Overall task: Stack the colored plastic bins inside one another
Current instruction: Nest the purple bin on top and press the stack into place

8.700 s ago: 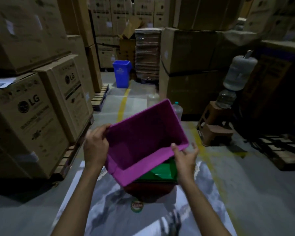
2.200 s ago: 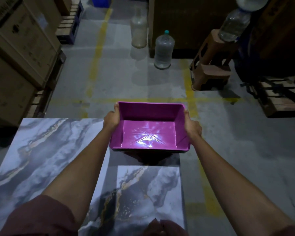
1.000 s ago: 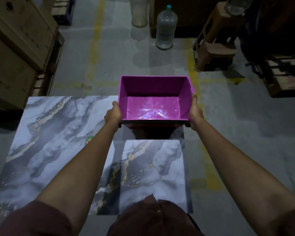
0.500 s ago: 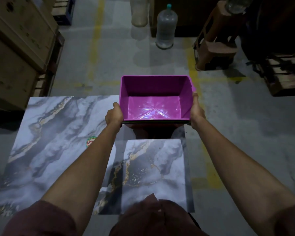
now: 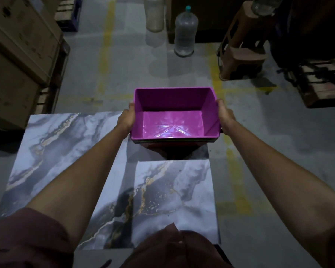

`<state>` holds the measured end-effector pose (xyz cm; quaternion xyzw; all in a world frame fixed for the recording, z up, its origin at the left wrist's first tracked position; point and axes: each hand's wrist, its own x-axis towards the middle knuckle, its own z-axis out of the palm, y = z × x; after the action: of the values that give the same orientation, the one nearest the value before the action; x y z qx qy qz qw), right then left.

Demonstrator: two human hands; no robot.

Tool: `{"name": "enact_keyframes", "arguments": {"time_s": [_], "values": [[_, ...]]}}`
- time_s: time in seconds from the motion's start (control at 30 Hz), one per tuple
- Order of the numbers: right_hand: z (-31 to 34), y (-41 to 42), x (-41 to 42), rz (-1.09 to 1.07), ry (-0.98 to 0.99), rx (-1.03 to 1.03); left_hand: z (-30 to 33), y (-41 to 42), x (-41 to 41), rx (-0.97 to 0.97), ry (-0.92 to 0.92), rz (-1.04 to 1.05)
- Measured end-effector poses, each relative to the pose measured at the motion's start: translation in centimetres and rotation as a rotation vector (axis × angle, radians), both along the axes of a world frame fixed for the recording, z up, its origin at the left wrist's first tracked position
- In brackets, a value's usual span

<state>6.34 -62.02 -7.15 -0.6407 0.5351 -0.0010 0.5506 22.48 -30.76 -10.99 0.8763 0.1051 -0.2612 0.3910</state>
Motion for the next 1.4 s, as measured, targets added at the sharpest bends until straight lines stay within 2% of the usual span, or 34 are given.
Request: {"name": "enact_keyframes", "arguments": {"time_s": [0.1,0.27,0.37,0.57,0.83,1.23,1.4], "values": [[-0.3,-0.3,1.6,0.046,0.053,-0.080,1.3,-1.5,-0.5,0.046,-0.030,-0.074],[-1.5,0.2,2.3,0.139,0.109,-0.288,0.6,-1.5,-0.7,0.149,-0.143,-0.069],[-1.3,0.1,2.4,0.157,0.111,-0.305,0.8,-1.8,-0.6,0.176,-0.163,-0.054],[-1.4,0.1,2.8,0.131,0.164,-0.284,0.1,-1.5,-0.2,0.173,-0.090,-0.013],[-2.1,-0.3,3.2,0.196,0.277,-0.390,-0.3,-1.7,-0.2,0.180,-0.131,-0.049],[-2.7,-0.6,3.4,0.162,0.265,-0.401,0.1,-2.3,-0.5,0.180,-0.215,-0.050],[-2.3,-0.1,3.1,0.172,0.288,-0.470,0.3,-2.1,-0.9,0.212,-0.281,-0.037]]}}
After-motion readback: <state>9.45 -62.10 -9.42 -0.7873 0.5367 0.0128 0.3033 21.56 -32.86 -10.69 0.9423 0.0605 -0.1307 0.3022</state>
